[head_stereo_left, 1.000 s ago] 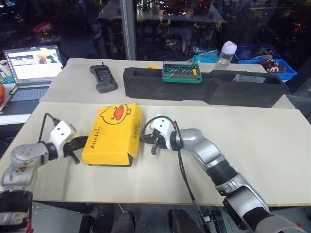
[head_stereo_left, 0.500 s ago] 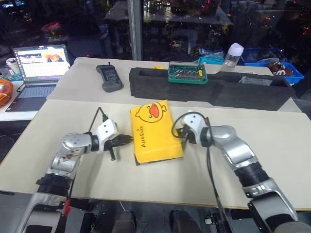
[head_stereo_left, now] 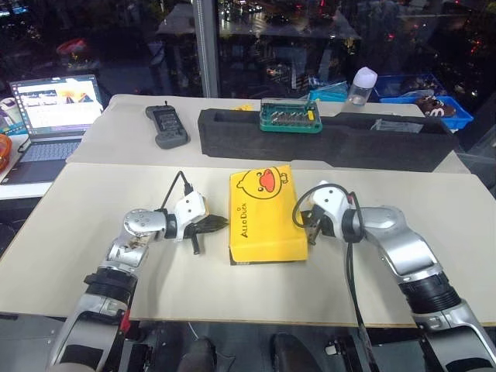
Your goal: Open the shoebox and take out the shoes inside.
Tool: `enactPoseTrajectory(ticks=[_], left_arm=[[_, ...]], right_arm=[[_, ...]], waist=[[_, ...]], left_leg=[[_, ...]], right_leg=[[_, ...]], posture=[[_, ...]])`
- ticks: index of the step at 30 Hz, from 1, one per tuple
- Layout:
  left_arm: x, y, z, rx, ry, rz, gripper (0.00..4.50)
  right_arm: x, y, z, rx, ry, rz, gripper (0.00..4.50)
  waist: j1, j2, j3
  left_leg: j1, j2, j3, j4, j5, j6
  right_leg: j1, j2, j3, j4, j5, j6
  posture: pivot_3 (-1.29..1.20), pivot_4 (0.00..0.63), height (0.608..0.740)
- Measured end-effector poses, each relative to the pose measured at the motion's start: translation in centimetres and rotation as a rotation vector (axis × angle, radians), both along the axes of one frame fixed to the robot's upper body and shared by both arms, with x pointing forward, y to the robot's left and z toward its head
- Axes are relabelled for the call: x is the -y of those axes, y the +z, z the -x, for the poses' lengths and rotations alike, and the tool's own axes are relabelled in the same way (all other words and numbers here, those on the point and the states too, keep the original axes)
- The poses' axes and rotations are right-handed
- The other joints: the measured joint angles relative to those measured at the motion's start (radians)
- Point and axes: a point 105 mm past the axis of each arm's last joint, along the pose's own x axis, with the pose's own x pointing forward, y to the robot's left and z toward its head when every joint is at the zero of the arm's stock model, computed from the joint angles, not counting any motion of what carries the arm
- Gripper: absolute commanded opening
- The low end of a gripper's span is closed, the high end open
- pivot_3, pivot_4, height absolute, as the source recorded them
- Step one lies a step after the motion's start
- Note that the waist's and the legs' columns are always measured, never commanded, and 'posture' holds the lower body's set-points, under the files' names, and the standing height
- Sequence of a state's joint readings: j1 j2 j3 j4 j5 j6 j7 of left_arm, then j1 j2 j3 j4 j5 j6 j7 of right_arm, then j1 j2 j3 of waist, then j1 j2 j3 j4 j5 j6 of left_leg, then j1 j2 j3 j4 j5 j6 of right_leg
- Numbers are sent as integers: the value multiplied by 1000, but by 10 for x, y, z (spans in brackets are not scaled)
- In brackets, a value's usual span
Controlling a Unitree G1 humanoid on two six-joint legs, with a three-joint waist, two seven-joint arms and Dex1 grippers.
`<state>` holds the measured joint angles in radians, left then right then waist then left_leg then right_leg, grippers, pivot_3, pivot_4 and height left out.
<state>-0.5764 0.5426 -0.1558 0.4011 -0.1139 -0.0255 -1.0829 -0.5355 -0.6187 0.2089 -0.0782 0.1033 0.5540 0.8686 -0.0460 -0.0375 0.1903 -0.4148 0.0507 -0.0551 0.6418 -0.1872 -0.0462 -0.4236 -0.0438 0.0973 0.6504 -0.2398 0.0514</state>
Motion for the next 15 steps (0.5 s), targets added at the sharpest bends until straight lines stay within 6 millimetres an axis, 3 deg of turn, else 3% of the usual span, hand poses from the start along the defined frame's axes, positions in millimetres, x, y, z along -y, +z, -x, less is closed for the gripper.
enactPoseTrajectory(ticks=[4, 7, 11, 15], left_arm=[[-5, 5, -1, 35, 32, 20, 373], [-23, 8, 8, 46, 99, 55, 373], [-65, 12, 43, -36, 273, 179, 373], [-62, 27, 76, -99, 346, 357, 373]], right_arm=[[0, 0, 1, -4, 4, 0, 0], [1, -1, 2, -11, 13, 6, 0], [17, -6, 3, -37, -7, 38, 0], [17, -4, 1, -44, 15, 26, 0]], waist=[[-2, 0, 0], [-12, 0, 0], [-23, 0, 0], [-14, 0, 0]], left_leg=[[0, 0, 0, 0, 0, 0], [0, 0, 0, -1, 0, 0], [0, 1, 0, -1, 0, 0], [0, 1, 0, 1, 0, 0]], right_leg=[[0, 0, 0, 0, 0, 0], [0, 0, 0, 0, 0, 0], [-1, -1, 0, 0, 0, 0], [2, -1, 0, 0, 1, 1]], posture=[[0, 150, 715], [0, 150, 715], [0, 150, 715], [0, 150, 715]])
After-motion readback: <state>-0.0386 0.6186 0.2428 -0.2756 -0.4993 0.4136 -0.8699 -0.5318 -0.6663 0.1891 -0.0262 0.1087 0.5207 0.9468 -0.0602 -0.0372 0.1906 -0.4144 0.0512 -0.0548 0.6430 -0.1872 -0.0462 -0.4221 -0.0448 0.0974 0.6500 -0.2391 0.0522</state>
